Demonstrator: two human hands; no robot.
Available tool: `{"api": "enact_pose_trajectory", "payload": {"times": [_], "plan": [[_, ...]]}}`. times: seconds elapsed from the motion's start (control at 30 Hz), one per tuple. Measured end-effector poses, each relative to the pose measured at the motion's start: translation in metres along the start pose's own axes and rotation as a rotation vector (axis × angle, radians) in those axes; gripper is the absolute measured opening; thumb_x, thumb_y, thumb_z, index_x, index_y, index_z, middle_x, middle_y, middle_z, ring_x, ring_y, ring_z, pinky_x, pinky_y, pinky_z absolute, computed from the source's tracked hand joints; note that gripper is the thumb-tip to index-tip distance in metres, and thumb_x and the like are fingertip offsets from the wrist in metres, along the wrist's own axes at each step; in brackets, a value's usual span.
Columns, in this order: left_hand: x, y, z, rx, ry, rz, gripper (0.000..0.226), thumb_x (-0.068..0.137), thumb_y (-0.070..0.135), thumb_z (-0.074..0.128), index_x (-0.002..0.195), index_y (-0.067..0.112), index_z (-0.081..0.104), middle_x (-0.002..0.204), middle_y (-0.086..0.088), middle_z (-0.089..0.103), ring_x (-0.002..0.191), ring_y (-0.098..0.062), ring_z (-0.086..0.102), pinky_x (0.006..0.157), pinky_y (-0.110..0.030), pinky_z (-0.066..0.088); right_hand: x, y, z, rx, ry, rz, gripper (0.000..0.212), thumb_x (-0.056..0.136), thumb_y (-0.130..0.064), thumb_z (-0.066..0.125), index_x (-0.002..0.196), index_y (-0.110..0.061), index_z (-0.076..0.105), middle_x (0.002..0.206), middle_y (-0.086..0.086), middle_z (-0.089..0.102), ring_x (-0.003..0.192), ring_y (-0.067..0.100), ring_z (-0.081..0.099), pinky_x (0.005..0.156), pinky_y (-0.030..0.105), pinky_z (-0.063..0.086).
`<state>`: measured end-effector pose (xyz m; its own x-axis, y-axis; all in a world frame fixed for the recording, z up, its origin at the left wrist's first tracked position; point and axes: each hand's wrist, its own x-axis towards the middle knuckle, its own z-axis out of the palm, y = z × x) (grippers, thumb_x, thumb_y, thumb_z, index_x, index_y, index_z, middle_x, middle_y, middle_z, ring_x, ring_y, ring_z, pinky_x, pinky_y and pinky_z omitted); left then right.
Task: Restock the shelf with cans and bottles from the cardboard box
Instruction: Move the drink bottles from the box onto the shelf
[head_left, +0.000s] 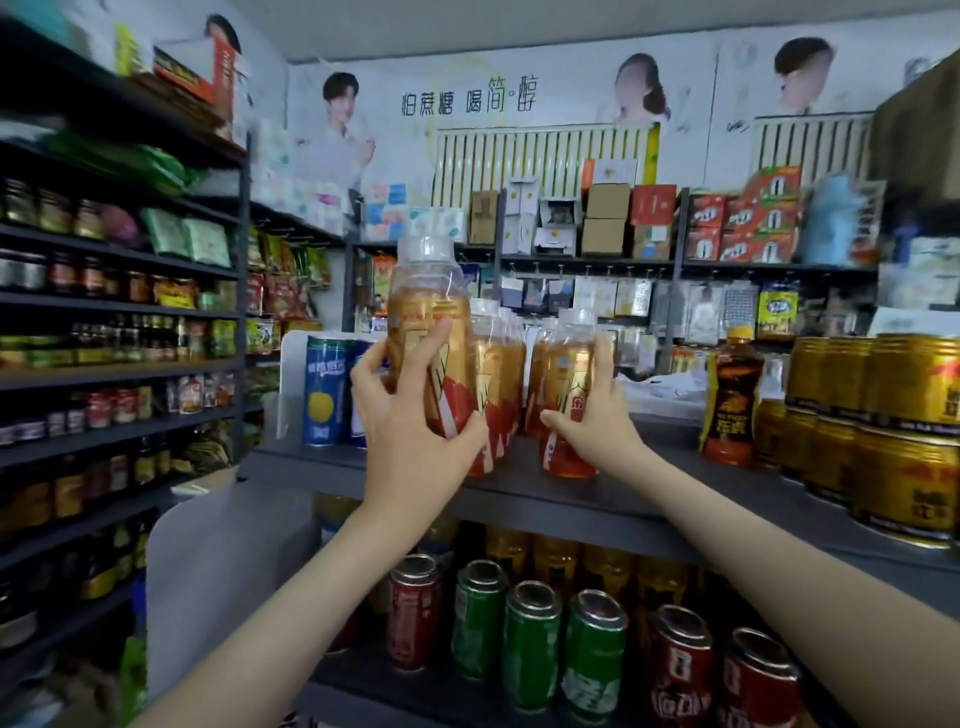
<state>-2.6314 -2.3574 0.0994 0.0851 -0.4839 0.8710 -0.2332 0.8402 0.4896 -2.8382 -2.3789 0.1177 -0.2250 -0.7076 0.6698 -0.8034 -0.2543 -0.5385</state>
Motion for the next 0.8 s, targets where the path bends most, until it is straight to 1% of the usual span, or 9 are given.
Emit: {"api": "enact_pose_trajectory", "payload": {"times": [0.07, 0.13, 0.23, 0.33, 0.47, 0.57, 0.67, 0.73, 0.8], "plan": [[0.001, -0.001, 0.004, 0.015, 0.027, -0.010, 0.086, 0.075, 0.016, 0.076, 0.120, 0.071, 0.028, 0.140, 0.012, 0.014, 0.135, -0.013, 0.017, 0.104, -0.028, 0.022, 0.012, 0.002, 0.010, -0.031, -0.018, 0.018, 0.110, 0.086, -0.020, 0.070, 0.148, -0.033, -0.020, 0.141, 0.023, 0.025, 0.120, 0.046, 0.043, 0.102, 0.047, 0.035], [0.002, -0.002, 0.008, 0.034, 0.042, -0.019, 0.087, 0.074, 0.016, 0.076, 0.121, 0.071, 0.028, 0.141, 0.011, 0.015, 0.134, -0.011, 0.016, 0.103, -0.028, 0.021, 0.024, 0.007, 0.017, -0.022, -0.043, 0.043, 0.114, 0.084, -0.020, 0.072, 0.147, -0.036, -0.022, 0.137, 0.026, 0.025, 0.116, 0.049, 0.047, 0.100, 0.048, 0.037], [0.006, -0.005, 0.012, 0.058, 0.064, -0.010, 0.086, 0.074, 0.015, 0.076, 0.123, 0.068, 0.030, 0.141, 0.009, 0.016, 0.136, -0.017, 0.017, 0.103, -0.027, 0.022, 0.042, 0.016, 0.022, 0.000, -0.095, 0.084, 0.123, 0.080, -0.018, 0.077, 0.146, -0.035, -0.025, 0.138, 0.028, 0.022, 0.119, 0.042, 0.045, 0.103, 0.045, 0.034], [0.009, -0.009, 0.014, 0.050, 0.073, -0.017, 0.087, 0.073, 0.015, 0.076, 0.124, 0.069, 0.030, 0.137, 0.018, 0.014, 0.138, -0.016, 0.016, 0.106, -0.029, 0.021, 0.053, 0.025, 0.025, -0.024, -0.135, 0.081, 0.133, 0.073, -0.010, 0.081, 0.144, -0.039, -0.028, 0.138, 0.026, 0.021, 0.126, 0.043, 0.037, 0.109, 0.047, 0.030], [0.008, -0.014, 0.016, 0.063, 0.062, -0.014, 0.087, 0.074, 0.017, 0.076, 0.122, 0.072, 0.030, 0.131, 0.026, 0.012, 0.139, -0.015, 0.015, 0.109, -0.033, 0.023, 0.059, 0.037, 0.033, -0.091, -0.145, 0.070, 0.134, 0.074, -0.006, 0.079, 0.134, -0.047, -0.033, 0.129, 0.020, 0.026, 0.118, 0.045, 0.044, 0.106, 0.050, 0.036], [0.006, -0.018, 0.016, 0.083, 0.050, -0.014, 0.086, 0.074, 0.017, 0.076, 0.123, 0.072, 0.030, 0.135, 0.021, 0.012, 0.138, -0.017, 0.016, 0.111, -0.035, 0.022, 0.064, 0.038, 0.035, -0.121, -0.147, 0.058, 0.134, 0.076, -0.008, 0.079, 0.131, -0.046, -0.037, 0.130, 0.022, 0.025, 0.116, 0.046, 0.046, 0.105, 0.049, 0.037], [0.005, -0.020, 0.018, 0.093, 0.039, 0.005, 0.083, 0.073, 0.019, 0.076, 0.131, 0.061, 0.035, 0.136, 0.017, 0.014, 0.137, -0.012, 0.015, 0.109, -0.032, 0.020, 0.064, 0.037, 0.033, -0.135, -0.186, 0.076, 0.130, 0.079, -0.010, 0.076, 0.133, -0.042, -0.037, 0.138, 0.026, 0.021, 0.117, 0.044, 0.046, 0.102, 0.046, 0.038], [0.005, -0.019, 0.020, 0.087, 0.026, 0.030, 0.081, 0.073, 0.017, 0.076, 0.133, 0.056, 0.037, 0.135, 0.018, 0.014, 0.133, -0.003, 0.014, 0.106, -0.026, 0.019, 0.061, 0.035, 0.033, -0.148, -0.180, 0.087, 0.123, 0.082, -0.015, 0.074, 0.139, -0.040, -0.033, 0.148, 0.027, 0.010, 0.128, 0.045, 0.037, 0.105, 0.047, 0.035], [0.004, -0.016, 0.024, 0.089, 0.016, 0.056, 0.081, 0.074, 0.016, 0.076, 0.133, 0.055, 0.037, 0.135, 0.020, 0.013, 0.131, 0.002, 0.014, 0.104, -0.022, 0.019, 0.055, 0.025, 0.031, -0.103, -0.054, -0.020, 0.109, 0.086, -0.025, 0.069, 0.148, -0.032, -0.020, 0.154, 0.021, 0.004, 0.140, 0.038, 0.020, 0.112, 0.050, 0.025]]}}
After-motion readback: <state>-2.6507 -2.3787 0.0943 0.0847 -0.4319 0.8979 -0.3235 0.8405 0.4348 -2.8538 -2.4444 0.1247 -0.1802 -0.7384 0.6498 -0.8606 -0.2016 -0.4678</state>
